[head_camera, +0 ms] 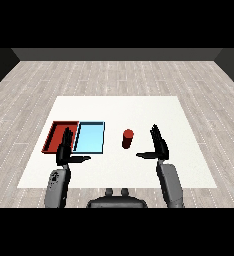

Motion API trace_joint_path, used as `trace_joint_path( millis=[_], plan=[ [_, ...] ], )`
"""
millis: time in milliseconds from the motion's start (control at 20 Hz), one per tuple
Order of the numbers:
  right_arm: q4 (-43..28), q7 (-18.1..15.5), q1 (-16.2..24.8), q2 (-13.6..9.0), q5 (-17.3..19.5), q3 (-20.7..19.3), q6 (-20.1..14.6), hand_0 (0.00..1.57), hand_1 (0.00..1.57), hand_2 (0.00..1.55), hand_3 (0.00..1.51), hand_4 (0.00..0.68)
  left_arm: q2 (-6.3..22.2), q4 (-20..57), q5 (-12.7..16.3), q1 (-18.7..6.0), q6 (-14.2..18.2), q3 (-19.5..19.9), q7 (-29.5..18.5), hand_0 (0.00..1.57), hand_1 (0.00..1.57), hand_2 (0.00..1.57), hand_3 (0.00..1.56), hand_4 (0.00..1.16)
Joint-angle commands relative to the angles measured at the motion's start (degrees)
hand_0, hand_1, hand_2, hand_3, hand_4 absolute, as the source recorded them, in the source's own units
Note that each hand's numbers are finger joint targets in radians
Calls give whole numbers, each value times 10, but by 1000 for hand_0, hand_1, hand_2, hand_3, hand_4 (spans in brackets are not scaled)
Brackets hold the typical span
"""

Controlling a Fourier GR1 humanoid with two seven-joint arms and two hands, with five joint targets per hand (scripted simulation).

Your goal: Pick the red can and put it in the red box

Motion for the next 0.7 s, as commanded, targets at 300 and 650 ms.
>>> trace_joint_path(
  millis=[300,650],
  plan=[
    [-15,-1,-11,17,3,13,-26,0,0,0,0,0,-9,56,2,-36,3,4,-52,0,0,0,0,0],
    [62,-60,-29,18,-4,6,-20,0,0,0,0,0,-26,8,-9,37,5,-27,-83,0,0,0,0,0]
  ],
)
